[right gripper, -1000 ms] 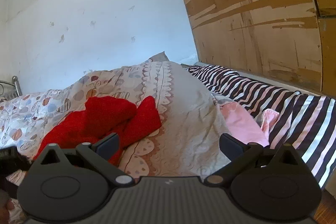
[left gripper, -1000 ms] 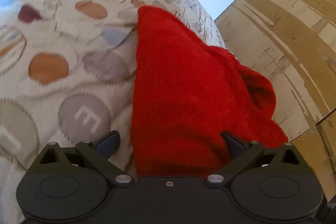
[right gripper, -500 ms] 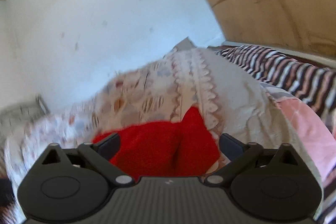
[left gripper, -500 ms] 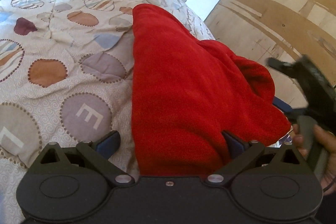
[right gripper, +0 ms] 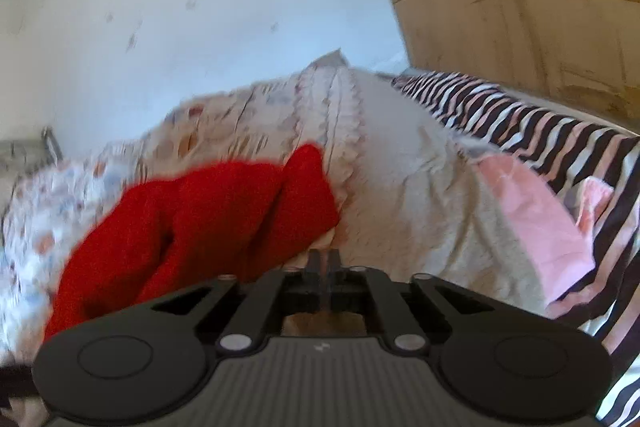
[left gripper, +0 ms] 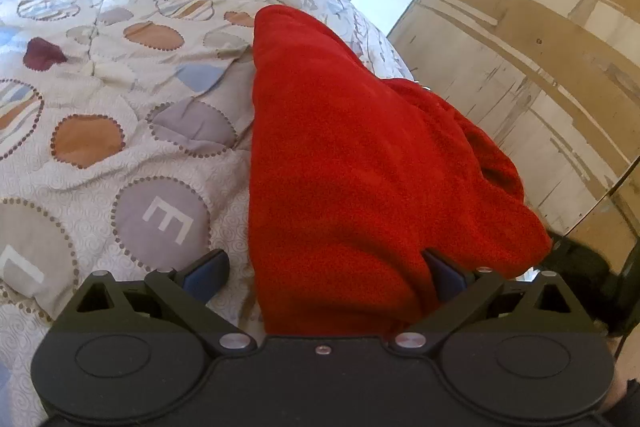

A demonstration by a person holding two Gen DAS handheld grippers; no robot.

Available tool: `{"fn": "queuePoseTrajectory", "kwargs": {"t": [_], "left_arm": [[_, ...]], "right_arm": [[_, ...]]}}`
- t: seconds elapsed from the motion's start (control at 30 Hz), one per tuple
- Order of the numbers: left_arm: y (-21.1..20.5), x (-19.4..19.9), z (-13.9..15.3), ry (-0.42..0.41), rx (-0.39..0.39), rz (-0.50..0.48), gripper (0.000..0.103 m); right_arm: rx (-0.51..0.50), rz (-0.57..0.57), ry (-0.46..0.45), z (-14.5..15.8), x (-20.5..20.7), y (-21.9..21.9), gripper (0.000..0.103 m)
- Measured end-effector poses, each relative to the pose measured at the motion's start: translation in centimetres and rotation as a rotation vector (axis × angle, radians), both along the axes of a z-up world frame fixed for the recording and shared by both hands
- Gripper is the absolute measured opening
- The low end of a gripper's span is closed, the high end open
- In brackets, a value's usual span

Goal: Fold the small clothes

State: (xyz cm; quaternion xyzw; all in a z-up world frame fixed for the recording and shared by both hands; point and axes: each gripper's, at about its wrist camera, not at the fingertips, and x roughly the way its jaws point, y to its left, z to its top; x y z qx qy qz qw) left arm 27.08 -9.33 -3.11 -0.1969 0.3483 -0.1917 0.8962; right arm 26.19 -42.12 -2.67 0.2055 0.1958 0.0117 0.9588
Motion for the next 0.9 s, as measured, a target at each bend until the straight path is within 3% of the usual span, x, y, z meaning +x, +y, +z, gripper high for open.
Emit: {"fn": "queuePoseTrajectory", "kwargs": {"t": [0.03,0.1,0.17,0.2,0.3,0.37,0.4,0.43,0.5,0.6,0.67,0.77,0.87,0.9], "left_arm": [[-0.1,-0.1,0.0,0.0,0.004,0.003,0.102],[-0.2,-0.1,0.0,-0.005,0.01,0.003,0.102],[-0.2,-0.2,0.0,-0.007,0.008,0.003,0.102],[-0.1,-0.1,-0.1,-0.007,0.007,0.002,0.102],[0.0,-0.1,-0.2,-0.01,0.003,-0.001,0.102],[0.1,-0.1,-0.2,-0.01,0.003,-0.002,0.102],[0.0,-0.1,-0.2,-0.009,0.003,-0.003,0.102],[0.0,-0.1,-0.2,-0.009,0.003,-0.004,0.102],[0.0,0.0,-0.2,-0.007,0.003,-0.005,0.102],[-0.2,0.2,0.4,0.004,0.01,-0.022,0.1],[-0.6,0.5,0.8,0.015,0.019,-0.038,0.1],[-1.6,0.7,0.9,0.02,0.045,-0.068,0.1],[-2.1,0.4,0.6,0.026,0.051,-0.078,0.1],[-1.9,0.4,0.5,0.028,0.044,-0.076,0.1]], "right_arm": [[0.034,0.011,-0.021,0.5,0.4,-0.4,0.054],[0.094,0.042,-0.051,1.6,1.7,-1.3,0.055],[0.148,0.096,-0.057,2.4,3.5,-1.6,0.063],[0.182,0.13,-0.047,2.7,4.8,-1.8,0.067],[0.288,0.2,0.044,2.4,9.2,-2.2,0.067],[0.331,0.235,0.115,1.8,11.7,-2.2,0.057],[0.322,0.256,0.135,1.6,12.5,-2.1,0.033],[0.289,0.27,0.142,1.7,13.0,-2.0,0.018],[0.191,0.26,0.085,2.8,12.6,-2.0,0.011],[0.04,0.202,-0.032,4.3,10.2,-2.1,0.008],[-0.018,0.161,-0.029,3.7,9.8,-2.3,0.004],[-0.028,0.151,0.044,1.1,10.2,-2.2,0.002],[0.02,0.145,-0.006,1.3,8.9,-2.5,0.004],[0.027,0.13,-0.014,1.8,8.7,-2.6,0.012]]}}
